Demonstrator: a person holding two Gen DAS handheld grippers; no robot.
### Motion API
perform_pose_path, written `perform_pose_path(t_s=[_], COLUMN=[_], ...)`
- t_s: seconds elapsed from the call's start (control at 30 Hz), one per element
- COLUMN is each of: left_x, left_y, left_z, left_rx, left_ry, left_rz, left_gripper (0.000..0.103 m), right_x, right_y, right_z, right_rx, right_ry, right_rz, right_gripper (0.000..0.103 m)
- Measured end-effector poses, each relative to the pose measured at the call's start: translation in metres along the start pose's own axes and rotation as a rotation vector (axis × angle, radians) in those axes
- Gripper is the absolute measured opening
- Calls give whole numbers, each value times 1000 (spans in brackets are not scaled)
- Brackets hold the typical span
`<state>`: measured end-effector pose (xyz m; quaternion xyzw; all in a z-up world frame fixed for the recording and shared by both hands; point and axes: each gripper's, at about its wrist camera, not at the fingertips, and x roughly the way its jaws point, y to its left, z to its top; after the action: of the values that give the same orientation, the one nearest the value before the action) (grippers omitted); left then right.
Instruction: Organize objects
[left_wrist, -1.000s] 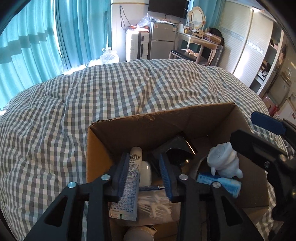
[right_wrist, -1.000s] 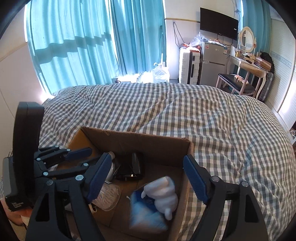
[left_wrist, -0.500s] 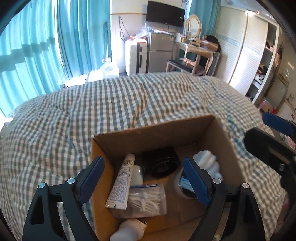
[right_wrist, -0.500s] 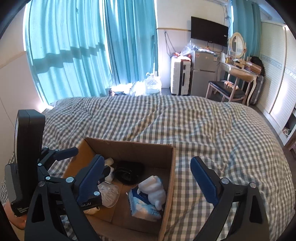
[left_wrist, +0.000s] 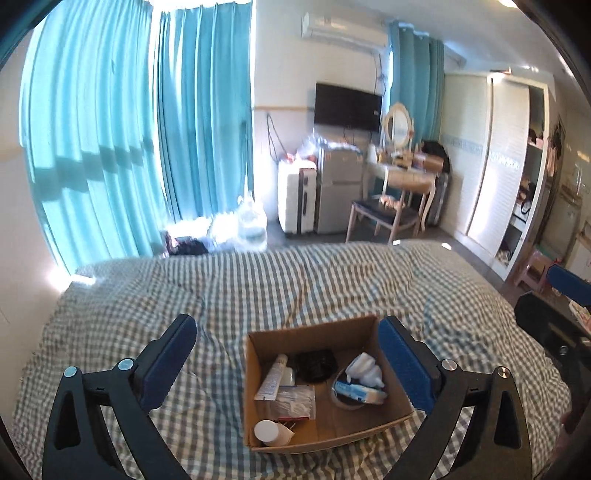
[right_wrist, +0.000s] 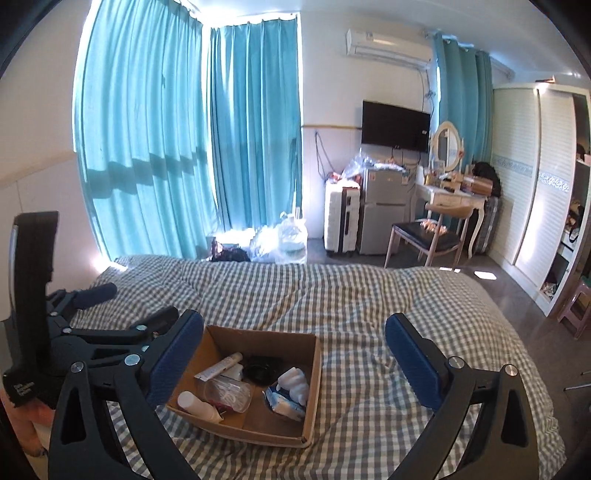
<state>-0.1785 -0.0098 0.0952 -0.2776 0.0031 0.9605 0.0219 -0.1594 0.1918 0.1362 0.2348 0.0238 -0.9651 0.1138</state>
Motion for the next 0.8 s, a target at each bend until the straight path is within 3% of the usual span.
perform_pose_path(t_s=[0.27,0.43,0.63,0.8], left_x=[-83,-119,-133,-119], left_y=[-5,4,13,8], left_z=[10,-5,-44,-79], left_rx=[26,7,-16,-4], left_ry=[-144,-229,-292,-300], left_rz=[36,75,139,182], left_gripper=[102,103,103,103], right_x=[-76,-110,-107,-85], right_y=[3,-4,-2,-10], right_z=[5,-2,-40,-70], right_rx=[18,41,-3,57], right_ry=[-96,-168,-189,-173], right_rz=[-3,-9,-44,-30], right_gripper=[101,101,101,101])
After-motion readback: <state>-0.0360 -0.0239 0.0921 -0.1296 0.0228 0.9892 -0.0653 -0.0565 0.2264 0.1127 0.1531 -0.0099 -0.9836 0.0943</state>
